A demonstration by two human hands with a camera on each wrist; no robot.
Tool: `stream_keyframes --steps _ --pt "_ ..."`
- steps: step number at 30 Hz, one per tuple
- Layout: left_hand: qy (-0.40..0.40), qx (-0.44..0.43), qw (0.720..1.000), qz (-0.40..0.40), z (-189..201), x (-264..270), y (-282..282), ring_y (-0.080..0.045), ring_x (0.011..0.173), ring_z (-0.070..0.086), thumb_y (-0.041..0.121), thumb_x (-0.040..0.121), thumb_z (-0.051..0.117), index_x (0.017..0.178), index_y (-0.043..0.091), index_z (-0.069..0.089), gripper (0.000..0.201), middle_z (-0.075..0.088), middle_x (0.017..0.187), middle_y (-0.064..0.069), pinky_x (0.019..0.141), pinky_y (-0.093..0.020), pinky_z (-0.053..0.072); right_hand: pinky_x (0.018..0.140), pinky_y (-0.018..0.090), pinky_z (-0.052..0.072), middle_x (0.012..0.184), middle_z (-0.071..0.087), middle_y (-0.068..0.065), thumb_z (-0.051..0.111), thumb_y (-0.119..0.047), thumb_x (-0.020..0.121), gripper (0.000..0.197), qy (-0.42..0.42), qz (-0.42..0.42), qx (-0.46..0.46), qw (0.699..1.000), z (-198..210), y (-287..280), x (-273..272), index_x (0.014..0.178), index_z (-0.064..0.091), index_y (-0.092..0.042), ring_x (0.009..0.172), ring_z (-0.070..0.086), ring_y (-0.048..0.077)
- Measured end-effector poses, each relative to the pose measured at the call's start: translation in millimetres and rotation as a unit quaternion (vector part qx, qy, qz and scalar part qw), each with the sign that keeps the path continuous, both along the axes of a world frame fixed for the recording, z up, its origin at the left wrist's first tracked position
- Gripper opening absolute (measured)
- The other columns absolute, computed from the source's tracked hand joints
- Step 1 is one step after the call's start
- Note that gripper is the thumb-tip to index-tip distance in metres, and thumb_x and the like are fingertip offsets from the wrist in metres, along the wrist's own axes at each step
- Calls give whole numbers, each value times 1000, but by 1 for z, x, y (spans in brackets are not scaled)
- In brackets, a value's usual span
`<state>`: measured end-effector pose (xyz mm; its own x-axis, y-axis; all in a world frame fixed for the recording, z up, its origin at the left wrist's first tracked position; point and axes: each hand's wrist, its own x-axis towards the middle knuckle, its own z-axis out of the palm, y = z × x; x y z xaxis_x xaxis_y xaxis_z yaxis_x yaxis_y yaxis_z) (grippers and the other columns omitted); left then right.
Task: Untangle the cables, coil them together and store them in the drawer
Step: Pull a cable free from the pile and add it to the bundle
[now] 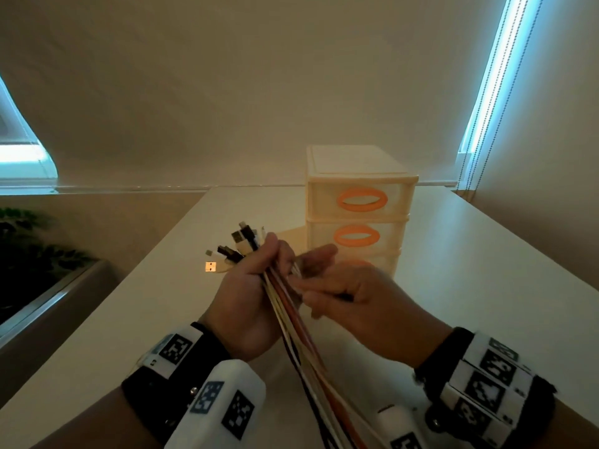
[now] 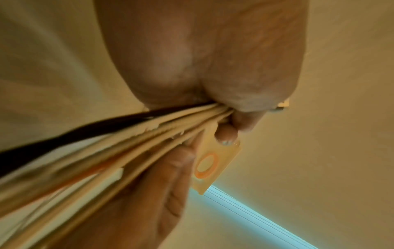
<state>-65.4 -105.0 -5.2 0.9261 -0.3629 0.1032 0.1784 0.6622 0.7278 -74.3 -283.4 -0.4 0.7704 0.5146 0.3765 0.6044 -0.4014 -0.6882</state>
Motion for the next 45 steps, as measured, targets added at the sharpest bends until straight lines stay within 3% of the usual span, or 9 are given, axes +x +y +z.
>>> stream_keyframes --steps 2,7,19,26,31,34,38,41,45 --pt "27 -57 997 48 0 5 4 -37 115 67 43 106 36 67 11 35 50 70 112 -26 100 -44 52 76 19 54 84 72 -11 63 -28 98 21 57 36 -78 995 -6 -2 0 113 75 -36 80 68 4" --pt "22 -139 990 -13 1 14 25 -9 45 36 43 107 37 62 20 33 51 32 49 6 43 -21 32 64 13 45 75 68 -19 63 -39 96 14 23 -98 -99 990 -7 -17 10 91 75 -37 70 62 -1" --pt "-17 -110 992 -56 5 13 26 -9 41 18 41 108 36 63 22 27 49 20 49 8 41 -24 16 52 15 38 56 52 -13 61 -26 98 18 218 -78 -108 967 1 -65 29 88 75 -24 48 42 2" --pt "-13 -9 971 -239 7 5 18 -10 41 19 38 109 32 65 19 26 49 22 49 4 42 -26 11 55 15 39 57 57 -10 69 -49 87 39 15 -278 -57 959 -9 -44 35 72 67 -13 55 52 2" --pt "-10 130 965 -227 -1 -6 2 -43 98 68 43 107 36 68 16 34 48 68 103 -32 87 -42 52 66 18 49 72 71 -9 68 -28 94 16 -23 -230 103 967 5 -19 18 81 75 -19 71 65 2" --pt "9 64 987 -147 -2 -4 -2 -43 111 63 42 108 34 66 11 38 52 66 109 -32 114 -59 37 66 14 50 75 71 -12 65 -14 96 14 -10 -121 146 982 11 -10 2 91 78 -15 71 66 1" --pt "20 -32 999 -27 6 0 5 -35 107 68 45 107 33 65 13 35 53 67 119 -28 98 -49 52 70 14 50 79 70 -14 60 -17 99 21 12 -5 -21 1000 3 -4 -6 112 76 -23 72 65 2" --pt "56 -59 996 37 4 3 8 -25 81 70 45 105 40 62 15 36 53 64 72 -9 70 -36 59 69 17 50 70 67 -10 57 -28 102 18 63 -5 -88 994 0 -5 -2 106 73 -34 67 62 4" --pt "52 -73 996 -21 3 6 8 -11 45 34 42 105 42 61 20 33 50 28 48 6 43 -24 30 61 21 49 67 64 -8 57 -36 100 20 61 -32 -107 992 0 -2 -3 85 69 -31 62 59 4"
